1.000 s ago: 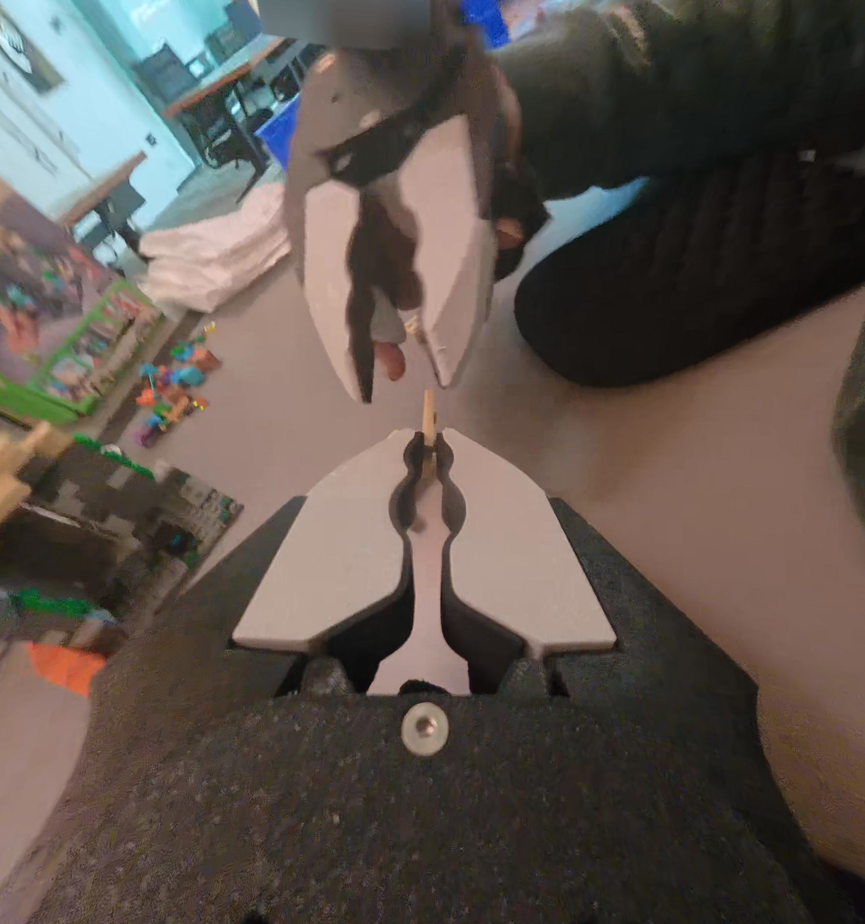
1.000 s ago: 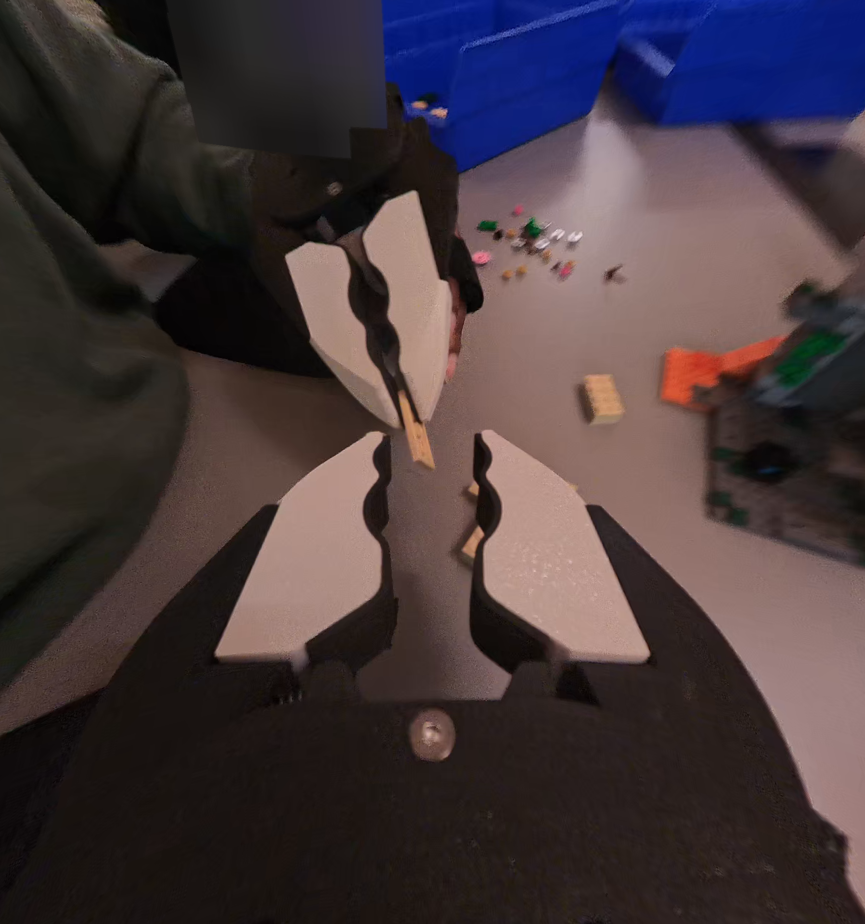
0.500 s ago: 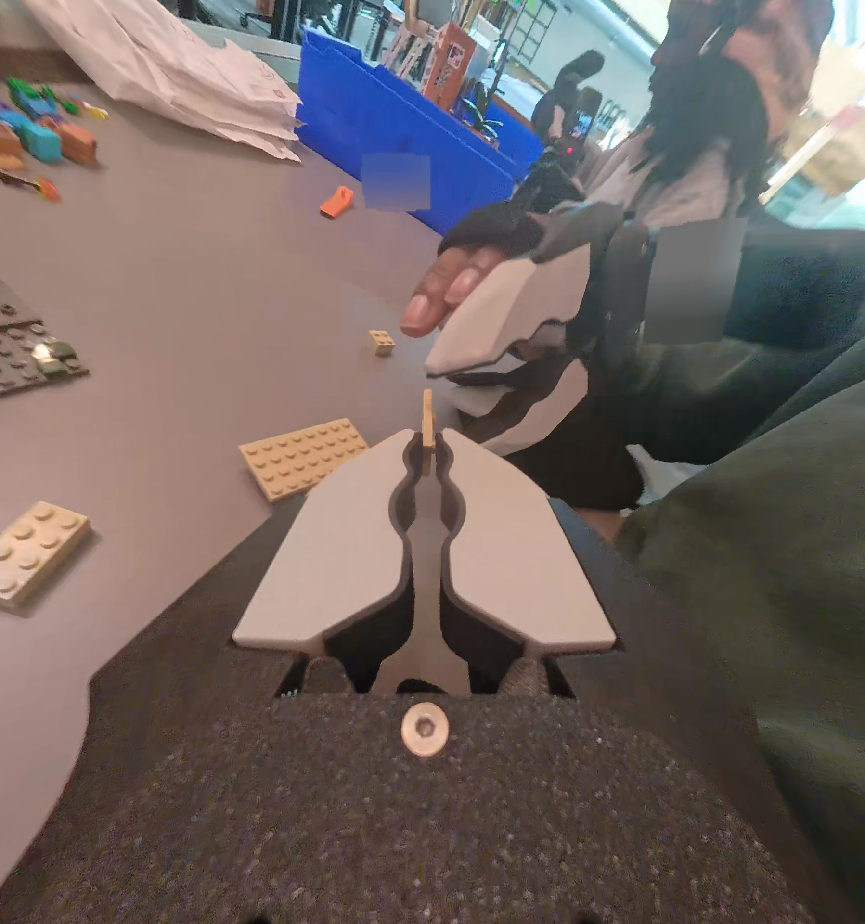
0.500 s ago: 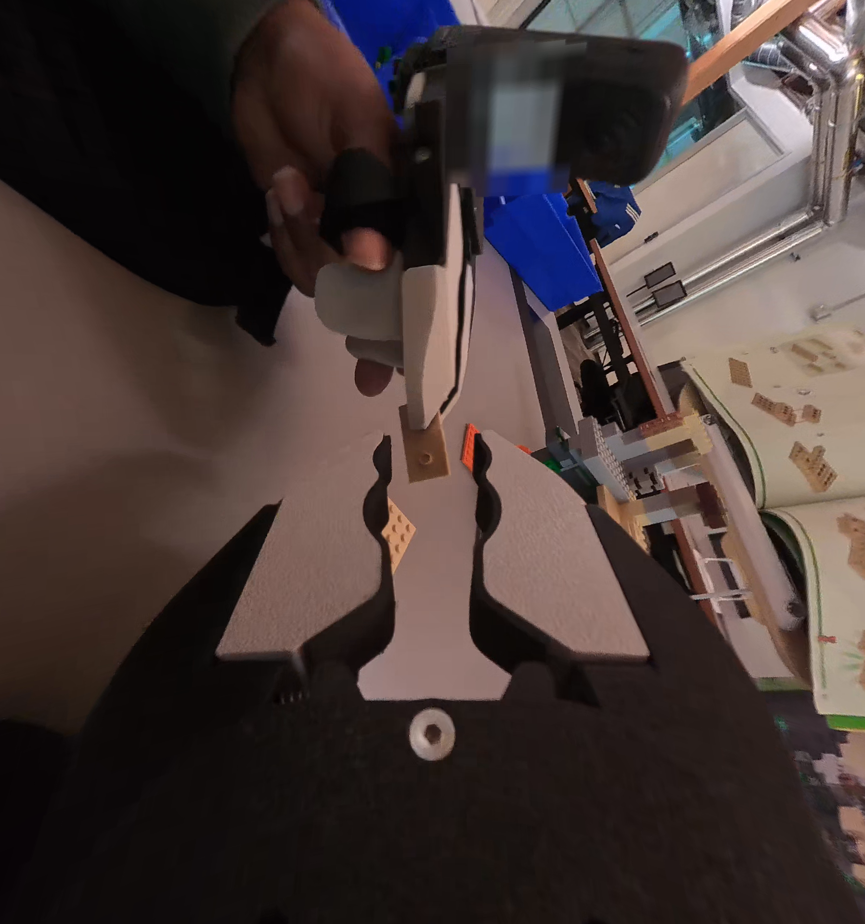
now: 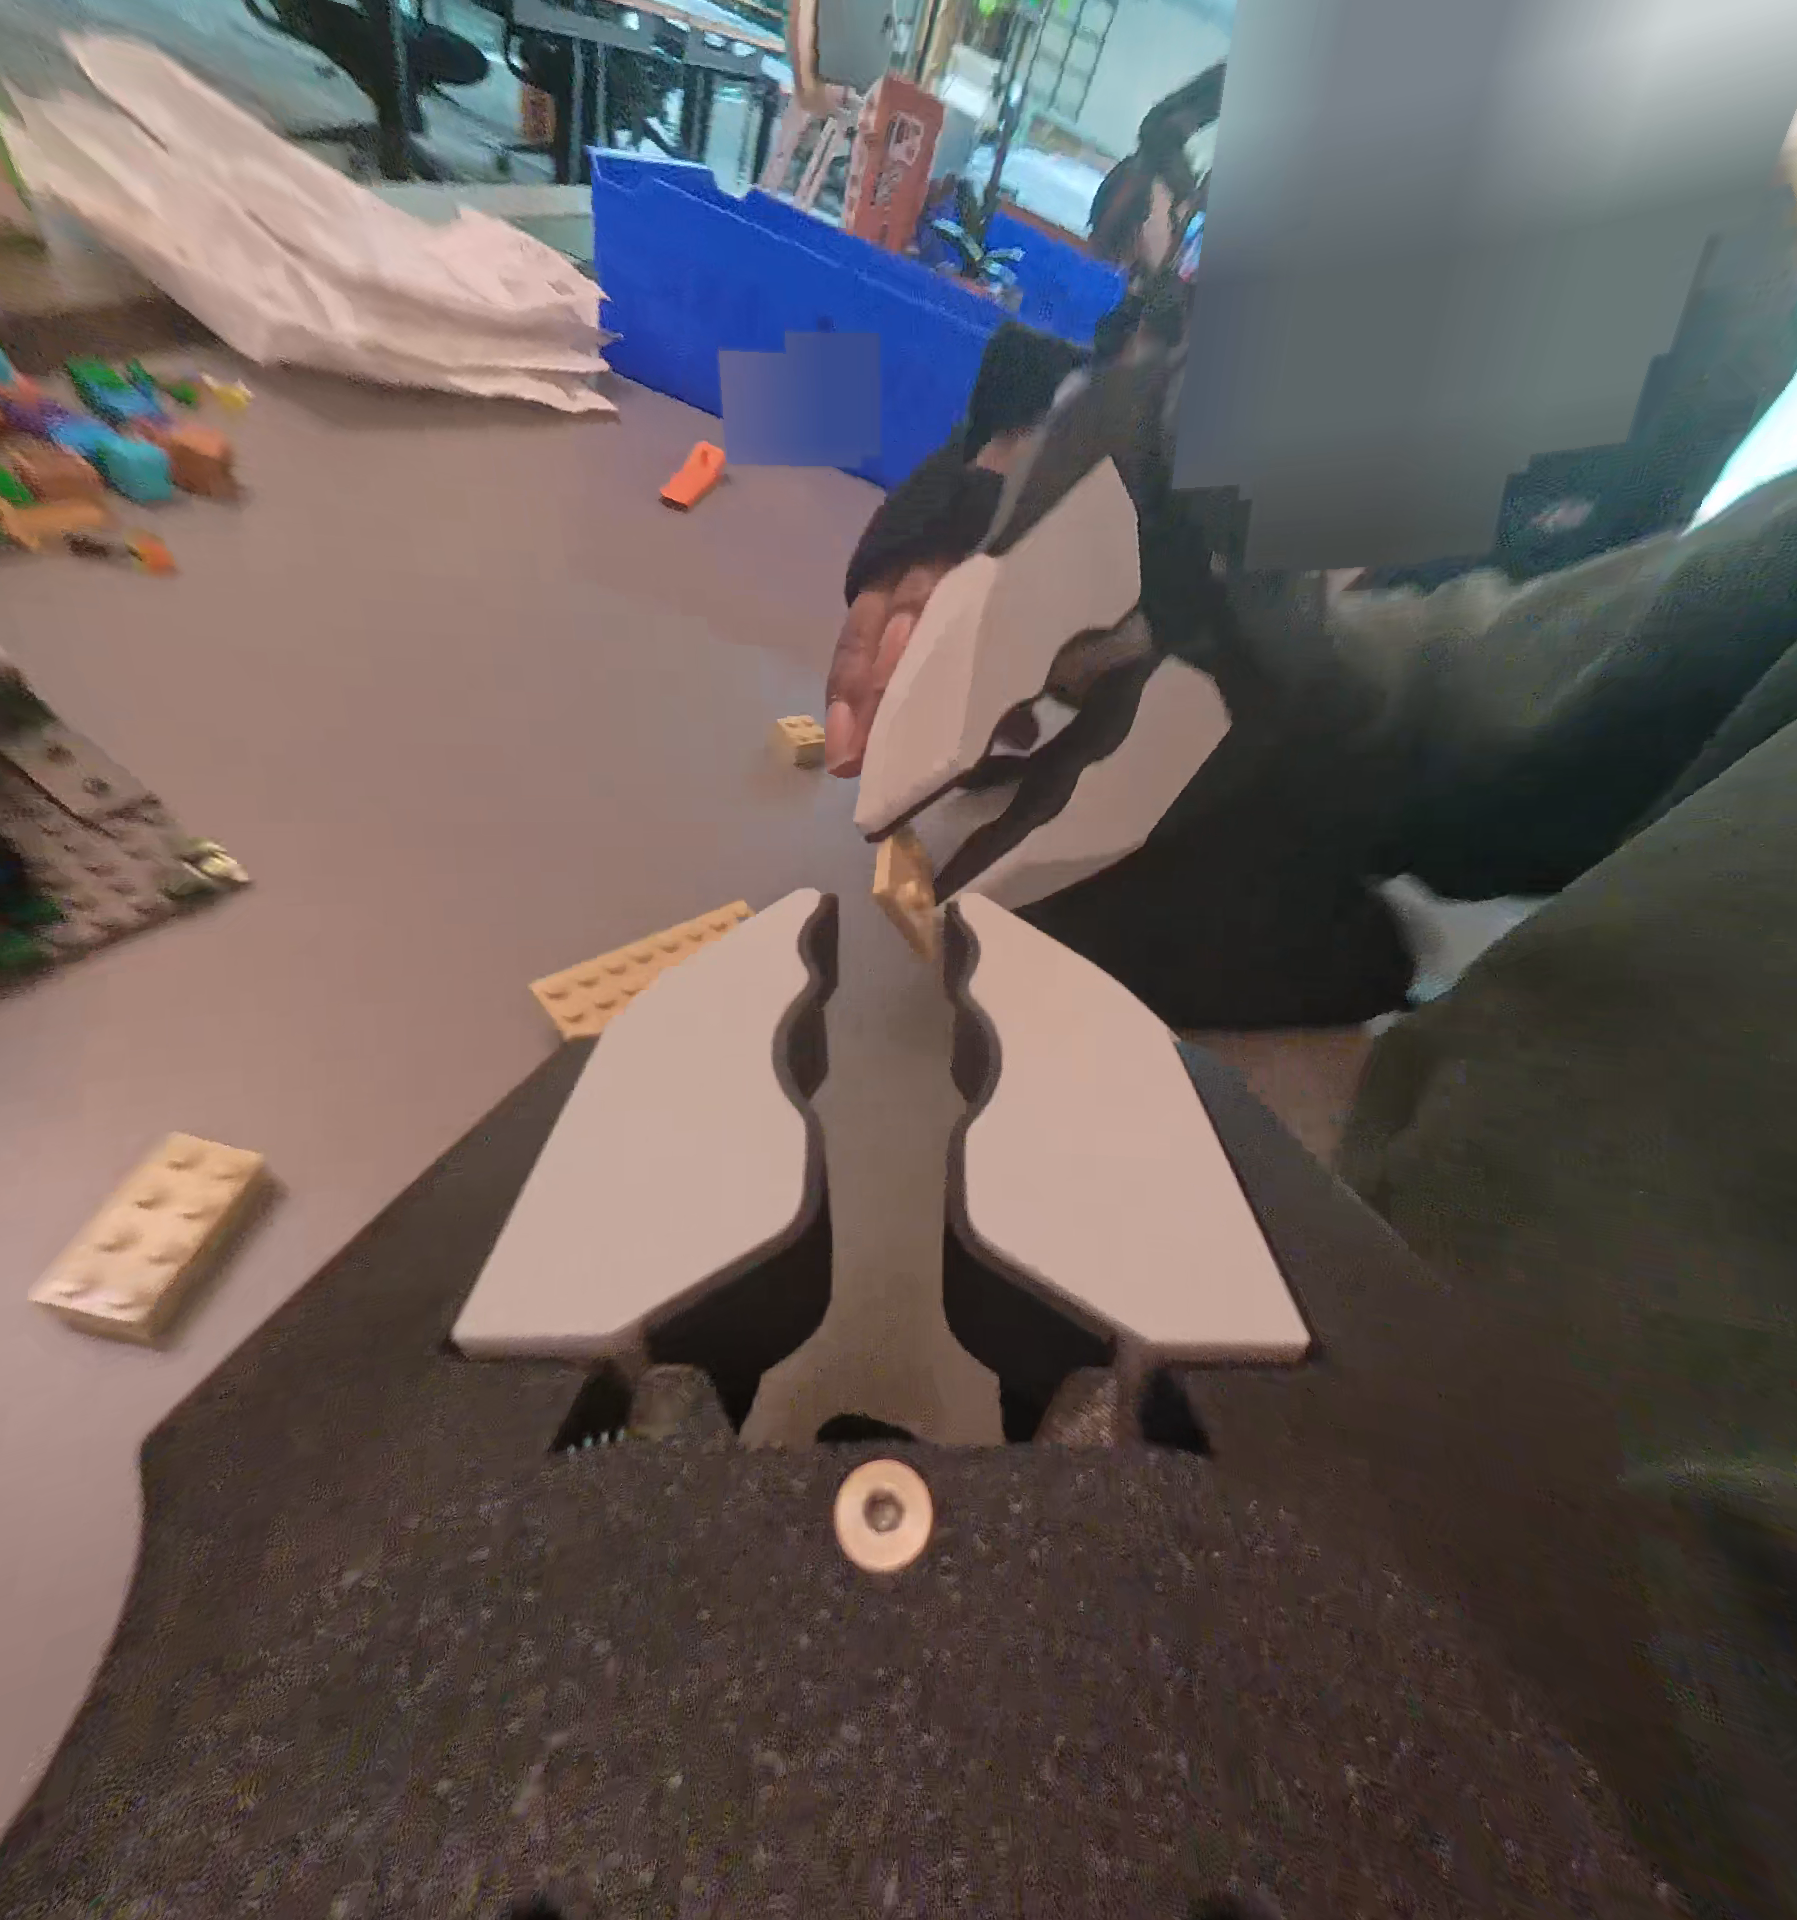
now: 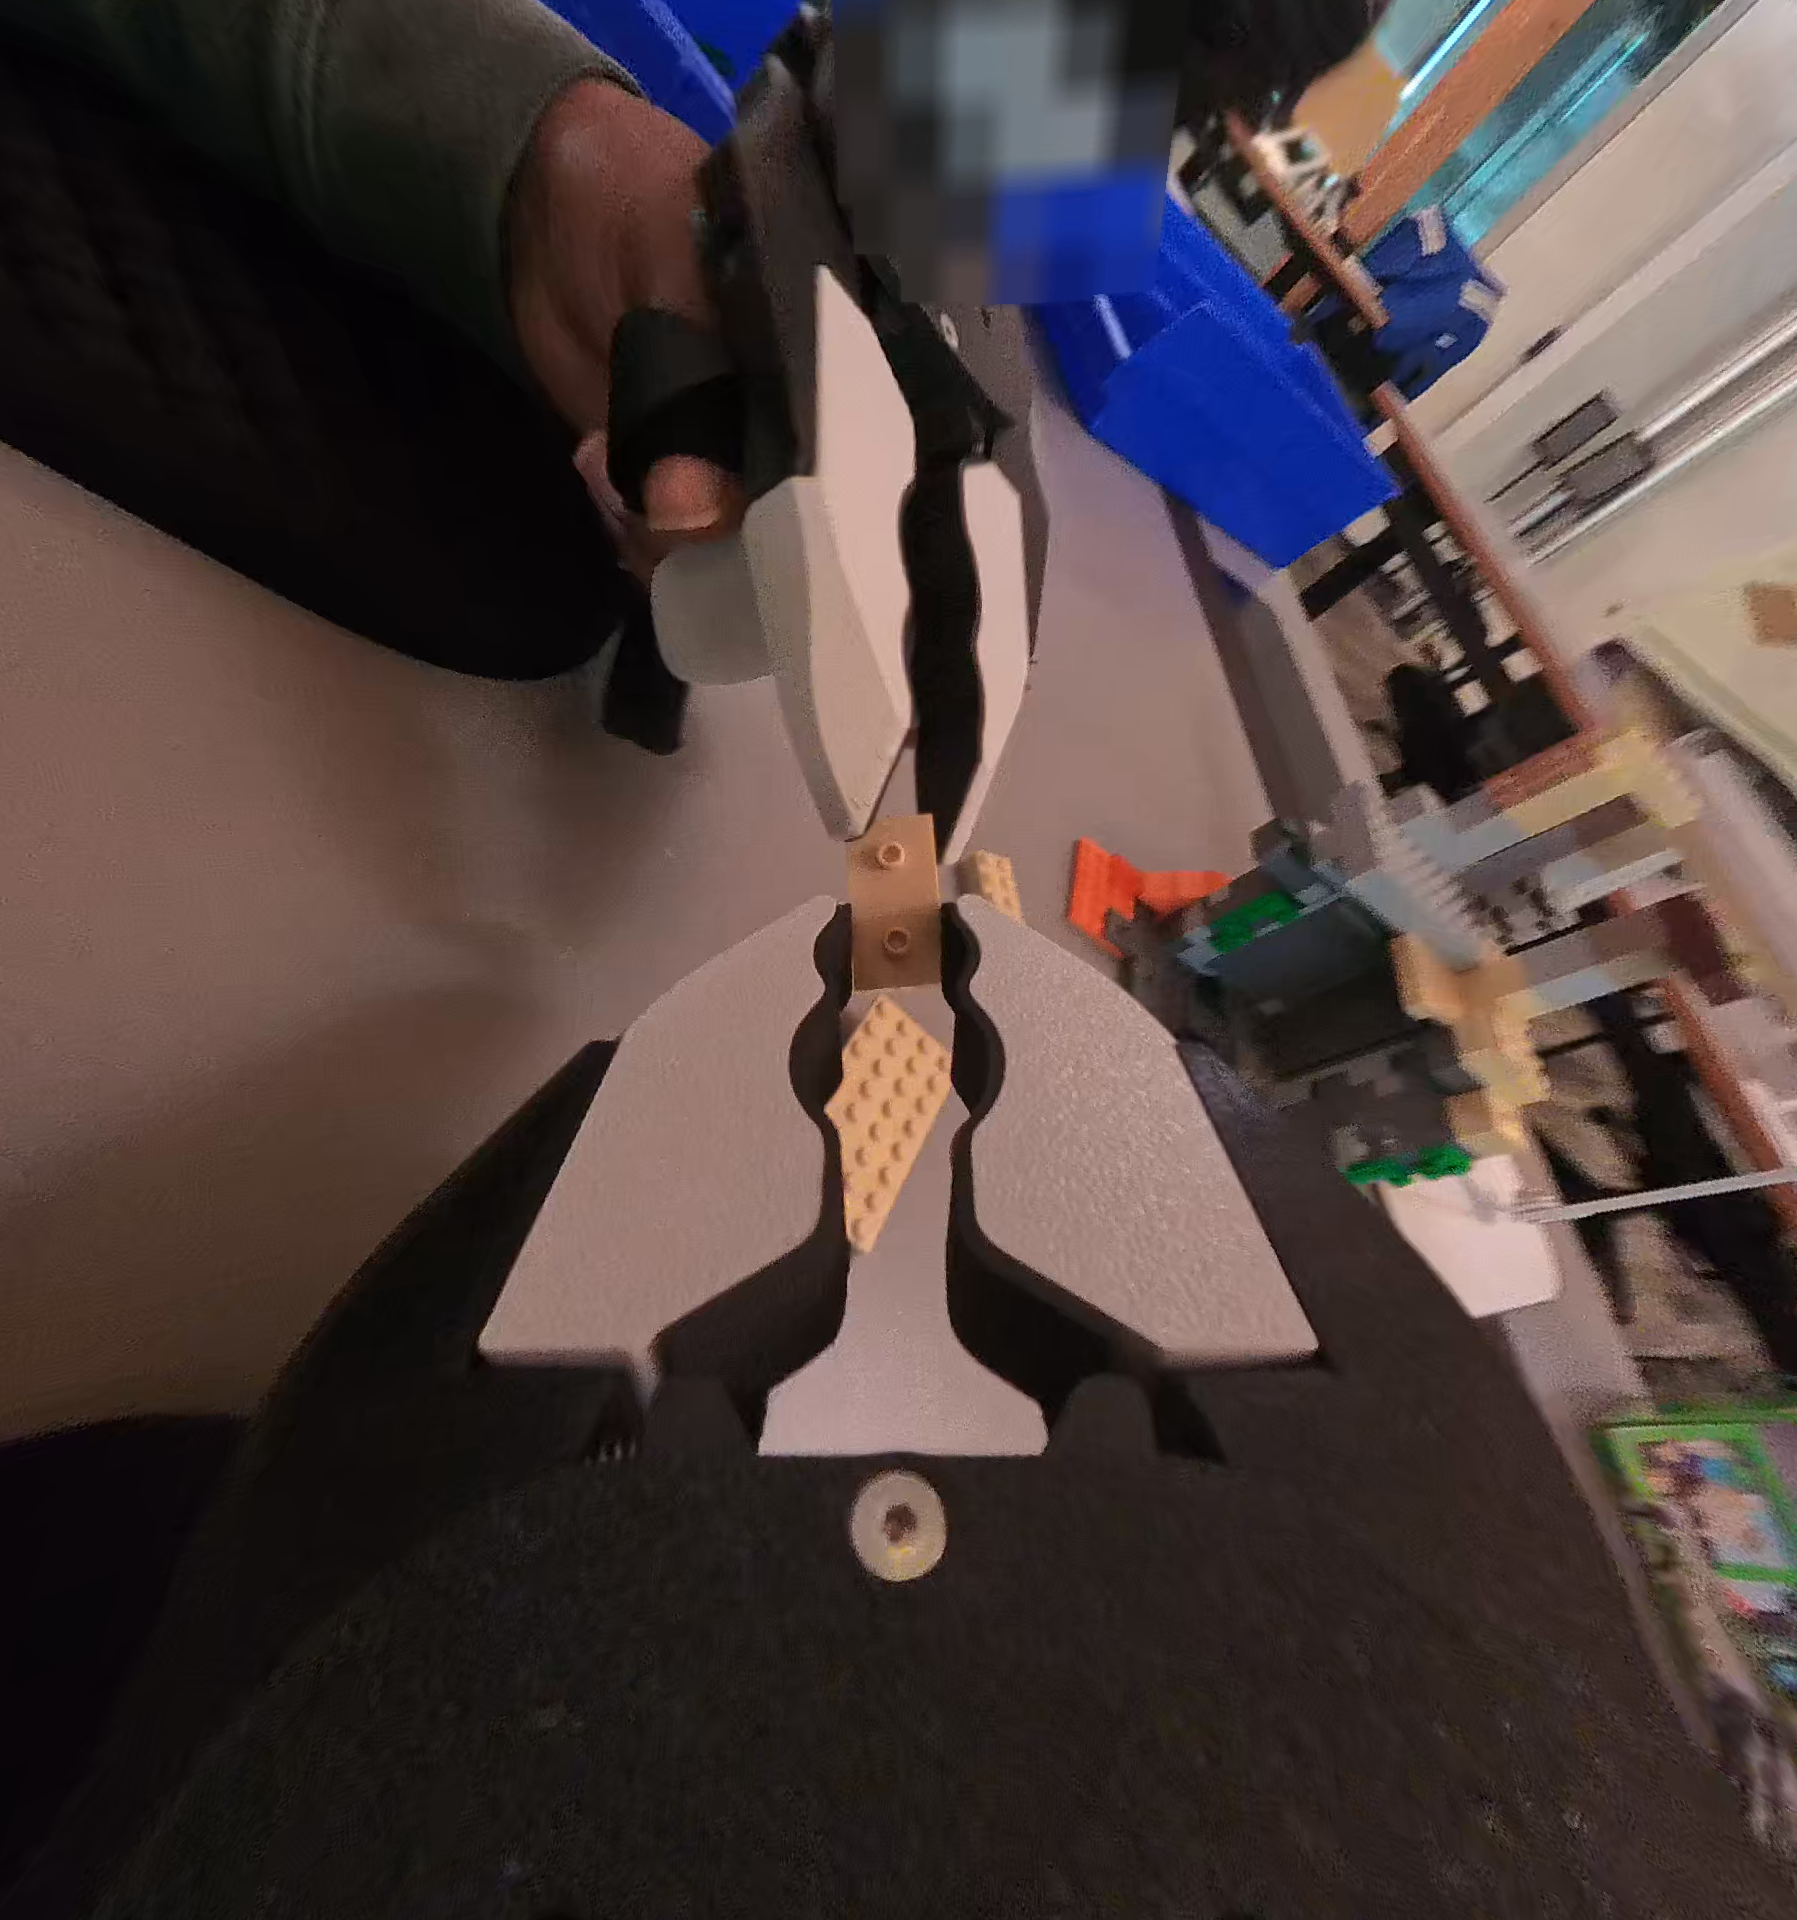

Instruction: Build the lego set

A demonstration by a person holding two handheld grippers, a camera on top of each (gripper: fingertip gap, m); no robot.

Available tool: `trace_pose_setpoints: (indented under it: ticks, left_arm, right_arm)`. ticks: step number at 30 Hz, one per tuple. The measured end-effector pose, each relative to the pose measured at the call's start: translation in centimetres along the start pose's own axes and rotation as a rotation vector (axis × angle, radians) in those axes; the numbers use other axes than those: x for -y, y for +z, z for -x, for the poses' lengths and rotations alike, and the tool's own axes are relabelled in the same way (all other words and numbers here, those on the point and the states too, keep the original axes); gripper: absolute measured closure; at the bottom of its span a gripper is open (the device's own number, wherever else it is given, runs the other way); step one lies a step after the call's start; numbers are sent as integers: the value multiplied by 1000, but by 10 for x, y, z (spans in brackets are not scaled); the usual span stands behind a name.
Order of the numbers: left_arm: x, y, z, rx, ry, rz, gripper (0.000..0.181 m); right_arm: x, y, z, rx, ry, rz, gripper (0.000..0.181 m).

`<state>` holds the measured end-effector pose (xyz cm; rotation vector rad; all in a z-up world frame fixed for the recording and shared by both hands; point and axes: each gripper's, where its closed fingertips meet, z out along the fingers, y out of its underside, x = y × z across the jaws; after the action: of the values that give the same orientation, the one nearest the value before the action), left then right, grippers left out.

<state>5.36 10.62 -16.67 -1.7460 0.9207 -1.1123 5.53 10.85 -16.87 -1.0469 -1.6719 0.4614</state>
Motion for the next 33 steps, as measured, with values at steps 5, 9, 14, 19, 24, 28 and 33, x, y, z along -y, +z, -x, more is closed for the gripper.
trace_pose_setpoints:
  ticks: [5, 9, 14, 19, 24, 28, 33]
  left_arm:
    - [-13, 7, 0, 143, 385, 99, 157]
    - [-26, 13, -3, 164, 523, 170, 164]
    - [-25, 13, -6, 165, 564, 172, 165]
    - [-26, 12, -8, 155, 567, 180, 165]
    - [-24, 10, -7, 148, 538, 167, 165]
    - [-20, 6, -1, 168, 505, 147, 165]
    - [-10, -5, 13, 214, 444, 102, 165]
  right_arm:
    - [-7, -2, 12, 132, 130, 20, 165]
    - [-7, -2, 19, 201, 188, 16, 165]
    - [-6, -3, 22, 236, 231, 7, 165]
    - [-5, -2, 23, 258, 262, -9, 165]
    - [-3, -4, 19, 247, 291, -32, 162]
    - [-9, -12, 2, 205, 318, -16, 156]
    - [-43, -42, -23, 148, 366, 158, 156]
